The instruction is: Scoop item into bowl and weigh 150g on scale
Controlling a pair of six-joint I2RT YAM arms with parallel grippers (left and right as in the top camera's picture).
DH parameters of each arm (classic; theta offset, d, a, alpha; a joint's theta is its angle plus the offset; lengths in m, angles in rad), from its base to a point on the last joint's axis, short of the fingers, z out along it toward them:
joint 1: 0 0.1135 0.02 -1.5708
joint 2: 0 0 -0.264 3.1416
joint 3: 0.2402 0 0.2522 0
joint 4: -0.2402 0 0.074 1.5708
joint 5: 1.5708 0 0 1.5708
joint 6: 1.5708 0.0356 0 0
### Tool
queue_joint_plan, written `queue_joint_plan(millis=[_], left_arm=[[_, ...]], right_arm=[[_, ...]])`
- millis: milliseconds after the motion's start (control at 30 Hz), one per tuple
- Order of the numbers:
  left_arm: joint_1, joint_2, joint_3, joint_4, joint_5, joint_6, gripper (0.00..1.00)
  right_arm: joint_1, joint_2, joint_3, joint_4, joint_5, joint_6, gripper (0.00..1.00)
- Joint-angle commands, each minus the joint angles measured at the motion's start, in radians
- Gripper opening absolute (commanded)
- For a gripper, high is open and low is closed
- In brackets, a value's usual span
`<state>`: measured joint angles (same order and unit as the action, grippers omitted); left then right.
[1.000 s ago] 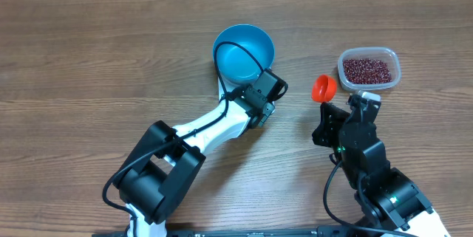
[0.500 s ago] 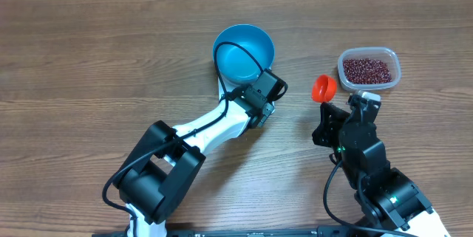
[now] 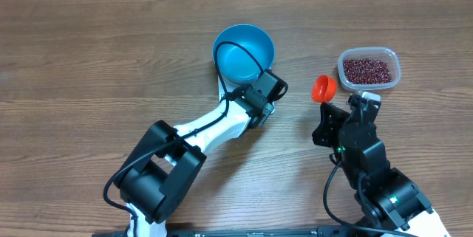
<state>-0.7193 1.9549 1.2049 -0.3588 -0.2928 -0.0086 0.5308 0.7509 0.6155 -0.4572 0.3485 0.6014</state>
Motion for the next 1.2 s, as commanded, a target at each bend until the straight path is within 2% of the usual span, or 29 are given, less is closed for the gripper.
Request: queue_joint_plan(millis=[0, 1167], left_arm=[[0.006, 0.035, 0.009, -0.003, -0.024, -0.014, 0.04], [0.007, 0.035, 0.008, 0.008, 0.046, -0.022, 0.04]], right_arm=[[-0.003, -0.002, 0.032, 0.006, 0.017, -0.008, 0.04], [-0.003, -0.002, 0.032, -0.002, 0.017, -0.008, 0.04]])
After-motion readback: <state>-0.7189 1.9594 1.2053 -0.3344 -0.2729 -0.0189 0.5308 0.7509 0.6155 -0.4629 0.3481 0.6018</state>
